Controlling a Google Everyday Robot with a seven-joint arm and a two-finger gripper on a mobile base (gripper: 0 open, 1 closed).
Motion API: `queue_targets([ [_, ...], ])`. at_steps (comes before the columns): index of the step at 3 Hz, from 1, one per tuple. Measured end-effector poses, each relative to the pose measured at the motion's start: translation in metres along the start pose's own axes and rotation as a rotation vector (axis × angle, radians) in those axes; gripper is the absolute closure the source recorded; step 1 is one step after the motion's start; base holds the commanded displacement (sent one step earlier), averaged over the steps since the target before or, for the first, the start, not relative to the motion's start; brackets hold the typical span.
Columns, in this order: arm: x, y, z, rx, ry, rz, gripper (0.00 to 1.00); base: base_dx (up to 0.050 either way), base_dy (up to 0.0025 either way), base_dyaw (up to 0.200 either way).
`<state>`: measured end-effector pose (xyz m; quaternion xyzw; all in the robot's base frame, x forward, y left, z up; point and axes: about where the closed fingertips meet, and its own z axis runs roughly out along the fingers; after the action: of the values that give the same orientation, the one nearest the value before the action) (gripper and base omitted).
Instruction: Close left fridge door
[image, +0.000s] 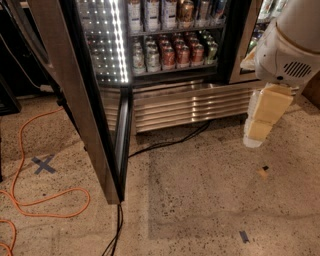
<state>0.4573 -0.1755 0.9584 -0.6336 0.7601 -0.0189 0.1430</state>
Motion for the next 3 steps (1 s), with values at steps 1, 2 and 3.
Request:
queue_targets([
  [1,-0.048,0.008,0.006,-0.012,-0.009,-0.071,0.0,0.0,0.0,0.0],
  [2,-0.093,0.025,0.015,-0.028,-0.017,-0.141,0.0,0.0,0.0,0.0],
  [3,-0.12,0.049,0.023,-0.05,-0.032,-0.2,0.0,0.0,0.0,0.0],
])
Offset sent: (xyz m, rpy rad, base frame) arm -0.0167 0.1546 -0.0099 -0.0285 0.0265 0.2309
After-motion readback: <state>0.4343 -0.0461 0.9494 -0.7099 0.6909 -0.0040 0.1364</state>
